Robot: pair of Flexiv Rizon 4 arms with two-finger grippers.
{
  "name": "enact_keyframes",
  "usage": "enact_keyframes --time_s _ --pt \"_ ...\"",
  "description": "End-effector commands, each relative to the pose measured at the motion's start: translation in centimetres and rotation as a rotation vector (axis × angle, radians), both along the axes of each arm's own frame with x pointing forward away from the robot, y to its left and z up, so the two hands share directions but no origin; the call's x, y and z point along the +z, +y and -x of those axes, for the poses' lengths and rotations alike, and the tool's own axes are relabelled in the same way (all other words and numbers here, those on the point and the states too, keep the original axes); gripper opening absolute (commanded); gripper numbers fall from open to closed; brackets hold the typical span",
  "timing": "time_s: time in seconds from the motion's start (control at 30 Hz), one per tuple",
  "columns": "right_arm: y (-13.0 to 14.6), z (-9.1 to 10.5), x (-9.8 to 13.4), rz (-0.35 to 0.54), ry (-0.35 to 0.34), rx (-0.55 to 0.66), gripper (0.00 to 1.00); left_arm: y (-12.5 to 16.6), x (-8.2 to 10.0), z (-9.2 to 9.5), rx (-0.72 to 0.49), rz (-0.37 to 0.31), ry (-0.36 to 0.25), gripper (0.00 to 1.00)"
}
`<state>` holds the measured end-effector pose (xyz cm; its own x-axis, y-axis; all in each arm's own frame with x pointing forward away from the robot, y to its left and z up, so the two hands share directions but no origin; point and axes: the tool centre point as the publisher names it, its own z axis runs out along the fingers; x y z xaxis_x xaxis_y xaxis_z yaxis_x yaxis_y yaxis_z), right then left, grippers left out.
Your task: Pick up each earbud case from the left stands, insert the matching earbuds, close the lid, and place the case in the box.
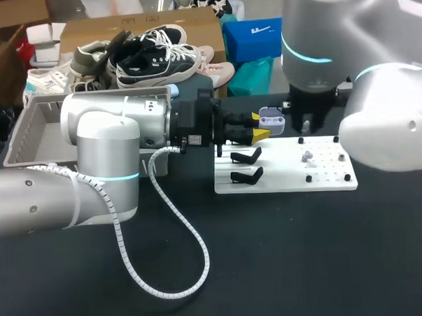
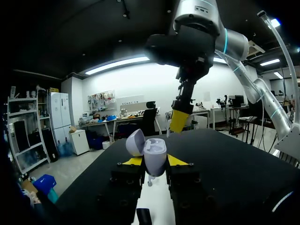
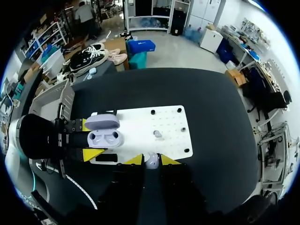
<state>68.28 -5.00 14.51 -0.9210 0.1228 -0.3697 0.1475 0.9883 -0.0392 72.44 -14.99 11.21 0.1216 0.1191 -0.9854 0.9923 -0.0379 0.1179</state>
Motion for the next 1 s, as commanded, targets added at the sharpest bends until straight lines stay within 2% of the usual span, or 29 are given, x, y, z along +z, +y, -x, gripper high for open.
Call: enact_keyframes --time_s 0.03,0.13,0.37,0.67,1.0 --pt "0.0 0.1 -0.2 0.001 0.005 -0.008 0.0 0.0 -0.1 0.1 0.002 0.003 -0.002 0.0" --pt "0.5 -0.1 -0.2 0.047 0.035 -0.04 0.0 0.0 -0.1 0.1 0.002 0.003 -0.002 0.0" --pt "1.1 -0.3 0.9 0.169 0.047 -0.198 0.0 0.0 -0.1 0.1 0.002 0.003 -0.002 0.0" --pt "1.3 -0.8 1.5 0.105 0.082 -0.315 0.0 0.0 -0.1 0.1 0.002 0.003 -0.002 0.0" --pt "1.8 -1.0 3.2 0.035 0.036 -0.419 0.0 0.0 -0.1 0.1 0.002 0.003 -0.002 0.0"
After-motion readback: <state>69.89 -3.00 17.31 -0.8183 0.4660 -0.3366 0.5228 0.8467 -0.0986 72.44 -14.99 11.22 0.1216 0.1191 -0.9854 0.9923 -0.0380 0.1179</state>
